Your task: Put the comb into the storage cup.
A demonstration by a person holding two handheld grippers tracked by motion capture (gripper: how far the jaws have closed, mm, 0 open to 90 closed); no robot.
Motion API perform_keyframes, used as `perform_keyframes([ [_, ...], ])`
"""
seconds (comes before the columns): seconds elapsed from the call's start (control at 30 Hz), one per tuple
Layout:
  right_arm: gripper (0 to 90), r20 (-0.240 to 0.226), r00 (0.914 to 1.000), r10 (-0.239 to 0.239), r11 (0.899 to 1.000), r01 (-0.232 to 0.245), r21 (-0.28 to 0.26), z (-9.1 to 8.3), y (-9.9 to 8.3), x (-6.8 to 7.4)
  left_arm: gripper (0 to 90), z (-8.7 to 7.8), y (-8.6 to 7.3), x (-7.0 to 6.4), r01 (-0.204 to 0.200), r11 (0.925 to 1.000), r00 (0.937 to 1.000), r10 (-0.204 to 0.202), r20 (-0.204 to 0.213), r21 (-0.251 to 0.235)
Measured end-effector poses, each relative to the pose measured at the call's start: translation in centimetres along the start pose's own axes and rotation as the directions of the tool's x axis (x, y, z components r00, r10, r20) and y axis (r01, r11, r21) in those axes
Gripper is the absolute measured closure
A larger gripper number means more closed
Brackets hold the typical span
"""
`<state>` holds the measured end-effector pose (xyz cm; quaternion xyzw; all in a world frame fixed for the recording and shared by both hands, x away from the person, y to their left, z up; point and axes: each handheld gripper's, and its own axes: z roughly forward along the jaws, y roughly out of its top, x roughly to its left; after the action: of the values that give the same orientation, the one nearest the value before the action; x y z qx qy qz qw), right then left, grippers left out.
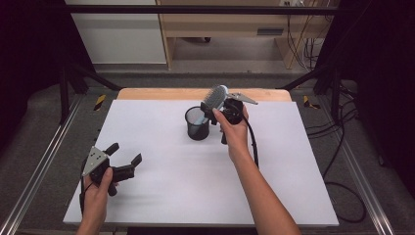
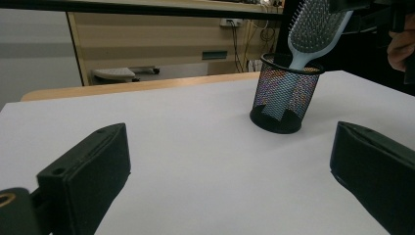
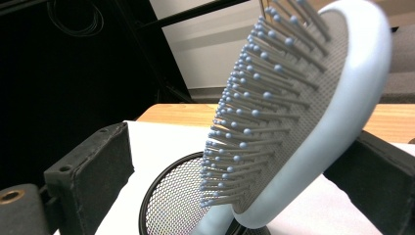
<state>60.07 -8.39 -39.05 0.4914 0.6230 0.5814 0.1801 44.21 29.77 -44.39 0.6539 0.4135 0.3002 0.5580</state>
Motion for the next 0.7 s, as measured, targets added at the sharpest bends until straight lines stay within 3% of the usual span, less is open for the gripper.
perform_keyframes([
  [0.23,4.7,0.007,0.9998,-0.021,1.0,0.021,-0.011,-0.4,0.3,0.1,1.5,0.0,0.0,0.0,0.0,1.0,1.0,0.0,0.001,0.0],
  [0.5,5.4,0.048,0.9914,-0.121,0.992,0.122,-0.012,-0.9,0.3,0.4,1.5,-0.1,0.0,0.1,0.001,1.0,1.0,-0.001,-0.003,-0.002],
  [0.7,3.1,0.075,0.9849,-0.156,0.987,0.158,-0.025,-1.4,0.6,0.7,1.5,-0.1,0.0,0.0,-0.002,1.0,1.0,0.002,-0.001,0.001],
])
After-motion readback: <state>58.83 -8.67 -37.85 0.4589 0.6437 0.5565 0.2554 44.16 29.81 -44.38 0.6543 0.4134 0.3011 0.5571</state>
